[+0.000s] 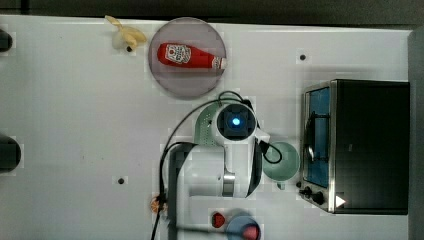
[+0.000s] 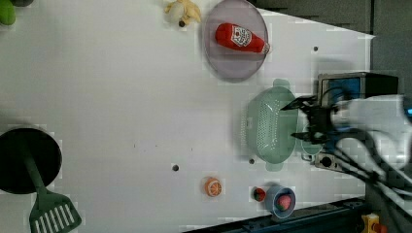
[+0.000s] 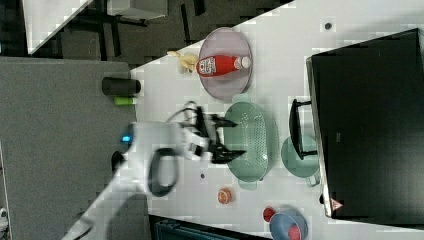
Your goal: Drag strainer left to right.
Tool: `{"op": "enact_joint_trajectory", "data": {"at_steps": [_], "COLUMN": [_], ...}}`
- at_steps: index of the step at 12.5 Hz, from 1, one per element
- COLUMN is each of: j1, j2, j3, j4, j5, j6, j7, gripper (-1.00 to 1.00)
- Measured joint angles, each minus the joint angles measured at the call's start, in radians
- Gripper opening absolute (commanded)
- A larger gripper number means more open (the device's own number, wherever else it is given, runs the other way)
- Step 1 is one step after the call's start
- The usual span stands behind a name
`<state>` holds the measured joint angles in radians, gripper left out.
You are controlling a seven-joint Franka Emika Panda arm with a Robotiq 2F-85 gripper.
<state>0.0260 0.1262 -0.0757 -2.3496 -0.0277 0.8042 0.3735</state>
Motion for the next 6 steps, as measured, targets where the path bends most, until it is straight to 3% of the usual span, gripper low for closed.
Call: {"op": "enact_joint_trajectory", "data": {"at_steps": [3, 6], "j1": [0.004, -0.006], "j2": [-0.207, -0.305], "j3": [0.010, -0.006], "j4": [0.133, 0.334], "j5": [0.000, -0.020], "j6": [-0.242, -0.528], "j7": [-0.172, -0.268], "gripper": [1.00, 1.00]}}
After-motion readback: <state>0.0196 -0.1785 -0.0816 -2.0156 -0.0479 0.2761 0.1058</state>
